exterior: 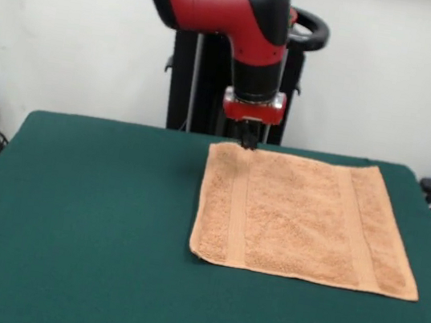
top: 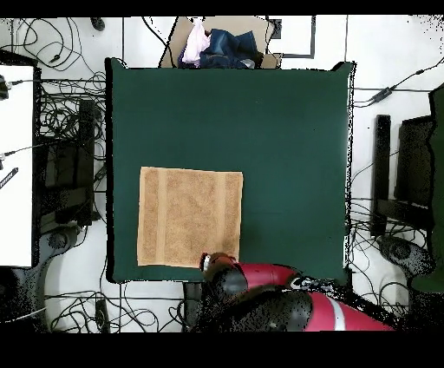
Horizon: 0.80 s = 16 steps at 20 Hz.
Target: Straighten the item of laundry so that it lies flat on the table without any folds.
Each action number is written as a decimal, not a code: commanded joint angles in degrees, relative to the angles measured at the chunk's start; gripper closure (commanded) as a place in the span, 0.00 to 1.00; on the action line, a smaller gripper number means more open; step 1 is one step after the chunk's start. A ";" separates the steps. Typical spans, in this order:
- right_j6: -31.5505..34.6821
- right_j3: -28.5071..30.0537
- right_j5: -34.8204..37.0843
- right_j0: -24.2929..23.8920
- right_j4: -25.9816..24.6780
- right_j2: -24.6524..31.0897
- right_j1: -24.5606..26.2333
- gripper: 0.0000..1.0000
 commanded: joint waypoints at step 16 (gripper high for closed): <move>7.86 -10.34 -13.26 -0.51 0.12 2.14 18.58 1.00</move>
